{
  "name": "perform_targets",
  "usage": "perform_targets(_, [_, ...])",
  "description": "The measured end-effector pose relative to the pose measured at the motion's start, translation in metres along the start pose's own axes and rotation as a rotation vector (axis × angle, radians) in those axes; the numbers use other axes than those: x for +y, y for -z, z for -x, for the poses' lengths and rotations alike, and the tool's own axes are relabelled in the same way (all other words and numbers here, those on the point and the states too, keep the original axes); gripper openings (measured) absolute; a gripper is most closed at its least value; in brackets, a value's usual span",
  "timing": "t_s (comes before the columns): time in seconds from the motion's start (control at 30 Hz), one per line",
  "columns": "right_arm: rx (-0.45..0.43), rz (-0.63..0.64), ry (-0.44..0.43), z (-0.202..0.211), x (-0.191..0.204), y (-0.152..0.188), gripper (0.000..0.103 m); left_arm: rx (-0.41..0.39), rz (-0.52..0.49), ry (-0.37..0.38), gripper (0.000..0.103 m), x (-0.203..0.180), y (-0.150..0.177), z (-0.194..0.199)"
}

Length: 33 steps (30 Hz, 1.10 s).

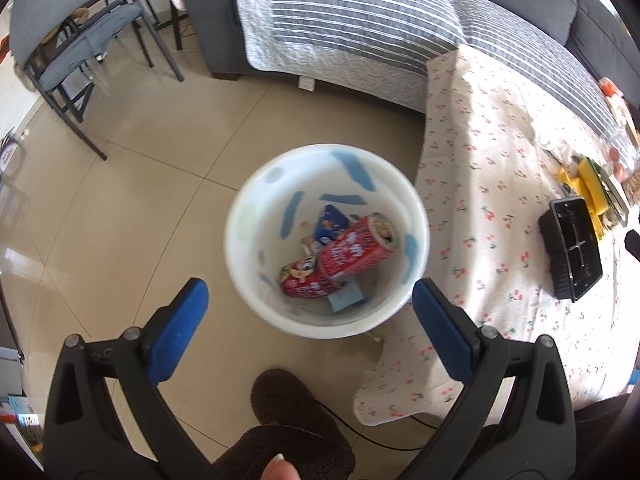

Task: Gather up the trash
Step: 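Return both grippers over the table toward the remaining trash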

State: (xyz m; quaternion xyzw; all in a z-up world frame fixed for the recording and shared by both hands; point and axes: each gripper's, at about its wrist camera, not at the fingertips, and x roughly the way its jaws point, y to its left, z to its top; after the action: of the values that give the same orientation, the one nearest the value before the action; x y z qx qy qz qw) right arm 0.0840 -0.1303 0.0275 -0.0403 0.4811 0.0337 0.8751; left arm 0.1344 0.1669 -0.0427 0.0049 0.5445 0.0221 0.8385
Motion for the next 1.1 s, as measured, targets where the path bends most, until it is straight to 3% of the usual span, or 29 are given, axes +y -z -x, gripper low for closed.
perform_targets(0.27, [0.031, -0.178, 0.012, 0.002, -0.078, 0.021, 0.092, 0.007, -0.071, 0.048, 0.101, -0.064, -0.012, 0.002])
perform_targets(0.77, [0.056, -0.347, 0.087, -0.002, -0.181, 0.049, 0.092, 0.025, -0.186, 0.117, 0.101, -0.189, -0.04, -0.013])
perform_targets(0.97, [0.047, -0.439, 0.055, -0.012, -0.213, 0.049, 0.092, 0.024, -0.183, 0.146, 0.101, -0.215, -0.046, -0.018])
perform_targets(1.1, [0.036, -0.469, -0.03, -0.022, -0.221, 0.04, 0.092, 0.018, -0.173, 0.142, 0.101, -0.222, -0.051, -0.021])
